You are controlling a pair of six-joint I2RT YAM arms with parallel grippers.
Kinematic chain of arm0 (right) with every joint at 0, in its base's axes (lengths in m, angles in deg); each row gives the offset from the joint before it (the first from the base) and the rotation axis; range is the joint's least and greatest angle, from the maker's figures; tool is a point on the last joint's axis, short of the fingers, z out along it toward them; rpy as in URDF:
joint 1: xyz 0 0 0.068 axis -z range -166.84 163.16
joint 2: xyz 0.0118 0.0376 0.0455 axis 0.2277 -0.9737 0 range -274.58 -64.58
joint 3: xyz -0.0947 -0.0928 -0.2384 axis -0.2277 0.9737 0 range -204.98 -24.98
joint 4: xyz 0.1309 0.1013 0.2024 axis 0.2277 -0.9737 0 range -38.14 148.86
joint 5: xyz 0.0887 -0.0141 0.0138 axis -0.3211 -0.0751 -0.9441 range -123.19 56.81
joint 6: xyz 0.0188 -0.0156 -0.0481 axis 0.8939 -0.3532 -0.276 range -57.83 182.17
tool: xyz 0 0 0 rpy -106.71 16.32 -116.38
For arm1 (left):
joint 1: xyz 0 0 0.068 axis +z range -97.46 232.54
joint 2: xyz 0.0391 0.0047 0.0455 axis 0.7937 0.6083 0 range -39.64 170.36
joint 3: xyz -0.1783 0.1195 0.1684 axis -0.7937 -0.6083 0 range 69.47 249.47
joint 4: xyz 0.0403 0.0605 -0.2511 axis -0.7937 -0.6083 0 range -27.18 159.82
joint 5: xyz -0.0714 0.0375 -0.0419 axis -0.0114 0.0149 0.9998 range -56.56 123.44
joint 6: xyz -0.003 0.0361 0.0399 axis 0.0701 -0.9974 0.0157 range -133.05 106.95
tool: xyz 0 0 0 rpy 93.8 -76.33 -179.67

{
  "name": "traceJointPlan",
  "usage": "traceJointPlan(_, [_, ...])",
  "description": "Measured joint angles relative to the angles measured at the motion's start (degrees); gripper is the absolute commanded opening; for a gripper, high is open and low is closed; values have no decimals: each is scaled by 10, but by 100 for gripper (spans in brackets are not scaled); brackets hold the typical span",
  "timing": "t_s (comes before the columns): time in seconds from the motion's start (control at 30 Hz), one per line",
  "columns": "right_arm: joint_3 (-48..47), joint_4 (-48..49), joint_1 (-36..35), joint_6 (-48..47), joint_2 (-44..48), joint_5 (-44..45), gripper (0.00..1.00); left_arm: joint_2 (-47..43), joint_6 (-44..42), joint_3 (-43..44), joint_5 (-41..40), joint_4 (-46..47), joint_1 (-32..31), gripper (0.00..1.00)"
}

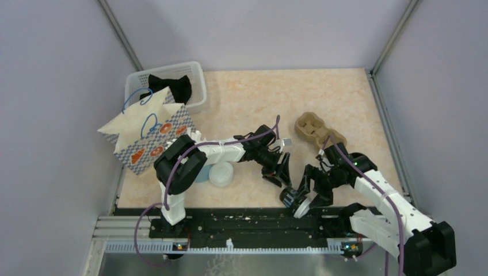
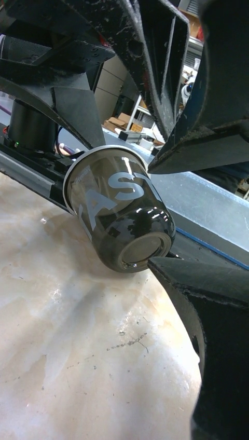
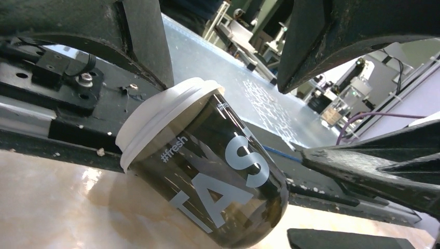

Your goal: Pack the takeout coffee

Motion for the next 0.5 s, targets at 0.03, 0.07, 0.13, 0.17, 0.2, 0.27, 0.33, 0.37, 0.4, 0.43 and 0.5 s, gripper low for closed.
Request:
traceJointPlan(0.03, [0, 7, -3, 4, -2, 0, 73, 0, 0, 0, 0, -1, 0, 62])
traceJointPlan(0.07, [0, 16, -5, 8, -5, -2, 73, 0, 0, 0, 0, -2, 0, 61])
traceJointPlan(0.13, [0, 28, -10, 15, -11, -3, 73, 0, -2, 0, 0, -4, 0, 57])
traceJointPlan(0.17, [0, 33, -11, 19, -13, -4, 73, 0, -4, 0, -1, -4, 0, 55])
traceJointPlan(0.2, [0, 37, -11, 23, -13, -4, 73, 0, -5, -1, -2, -6, 0, 54])
traceJointPlan(0.27, [0, 46, -11, 31, -13, -5, 73, 0, -10, -3, -4, -8, 0, 51])
traceJointPlan(0.33, [0, 59, -11, 43, -13, -9, 73, 0, -13, -10, -8, -10, 0, 51])
traceJointPlan(0.37, [0, 66, -11, 49, -13, -11, 73, 0, -14, -14, -10, -12, 0, 53])
traceJointPlan(0.4, [0, 71, -11, 53, -13, -11, 74, 0, -14, -19, -13, -13, 0, 54])
traceJointPlan(0.43, [0, 76, -11, 59, -14, -11, 74, -2, -14, -25, -13, -13, 1, 55])
traceJointPlan(0.5, [-2, 87, -11, 69, -17, -9, 74, -9, -14, -34, -16, -13, 5, 57])
